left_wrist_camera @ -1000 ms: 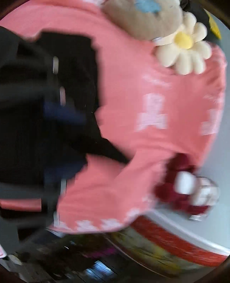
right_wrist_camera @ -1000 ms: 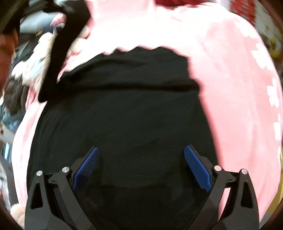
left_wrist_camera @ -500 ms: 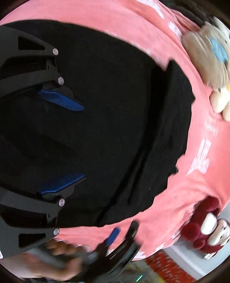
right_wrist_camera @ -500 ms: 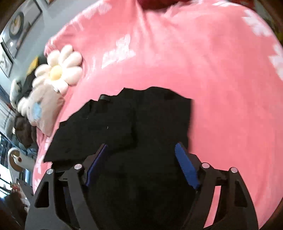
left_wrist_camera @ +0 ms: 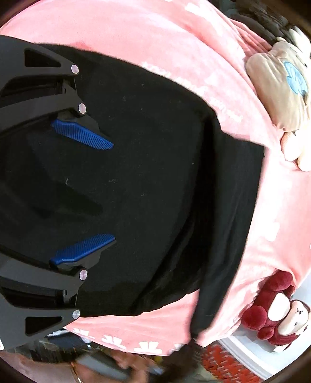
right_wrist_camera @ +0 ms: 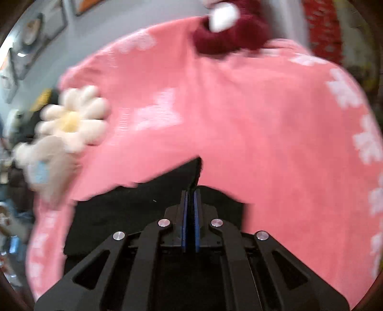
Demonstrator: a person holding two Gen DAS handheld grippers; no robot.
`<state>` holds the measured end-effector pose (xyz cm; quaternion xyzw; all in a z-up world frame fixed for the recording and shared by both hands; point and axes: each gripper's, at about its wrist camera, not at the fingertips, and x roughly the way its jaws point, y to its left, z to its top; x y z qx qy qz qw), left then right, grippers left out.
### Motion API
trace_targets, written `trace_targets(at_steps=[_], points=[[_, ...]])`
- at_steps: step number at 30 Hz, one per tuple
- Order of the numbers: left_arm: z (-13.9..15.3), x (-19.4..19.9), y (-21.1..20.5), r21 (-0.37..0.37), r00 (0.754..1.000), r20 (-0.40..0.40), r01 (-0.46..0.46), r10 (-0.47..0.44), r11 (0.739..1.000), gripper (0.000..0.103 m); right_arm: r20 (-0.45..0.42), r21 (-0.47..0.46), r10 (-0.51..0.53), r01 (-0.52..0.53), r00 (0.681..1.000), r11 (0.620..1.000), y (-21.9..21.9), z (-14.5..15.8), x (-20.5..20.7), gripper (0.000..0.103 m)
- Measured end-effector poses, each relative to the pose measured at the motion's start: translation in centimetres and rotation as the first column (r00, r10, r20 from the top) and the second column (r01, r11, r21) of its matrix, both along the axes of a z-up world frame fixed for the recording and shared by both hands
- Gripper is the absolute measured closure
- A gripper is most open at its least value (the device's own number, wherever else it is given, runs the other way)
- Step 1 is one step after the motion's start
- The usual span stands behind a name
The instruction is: Fold small clothes
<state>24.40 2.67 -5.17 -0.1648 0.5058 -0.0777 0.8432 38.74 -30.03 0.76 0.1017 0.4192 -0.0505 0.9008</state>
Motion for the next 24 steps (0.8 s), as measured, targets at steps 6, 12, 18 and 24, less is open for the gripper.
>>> trace_targets(at_steps=[6,12,18,24], points=[[0.2,1.5,0.2,0.021,0.999,0.006,-0.033,0.033,0.999,0.028,-0.109,0.044,-0.002,0.007,0.994,0.999,-1.1,-5.4,0.1,0.098],[0.7,6.8,4.8,-0.143,0.984,-0.027,-0.177,0.175,0.974,0.028,-0.064,0.064,-0.024,0.029,0.998,0.998,-1.7,-3.8,-3.6,0.083],[-1.8,12.8,8.9,-0.214,0.946,-0.116,-0.321,0.302,0.923,0.026,-0.098,0.07,-0.044,0.051,0.994,0.996,-2.9,-4.7,-9.0,0.055],[-1.3,13.5,9.2,-0.056,0.964,-0.011,-0.266,0.266,0.962,0.099,-0.103,0.072,-0.021,0.028,0.994,0.997,-2.7,-4.8,-11.2,0.056]])
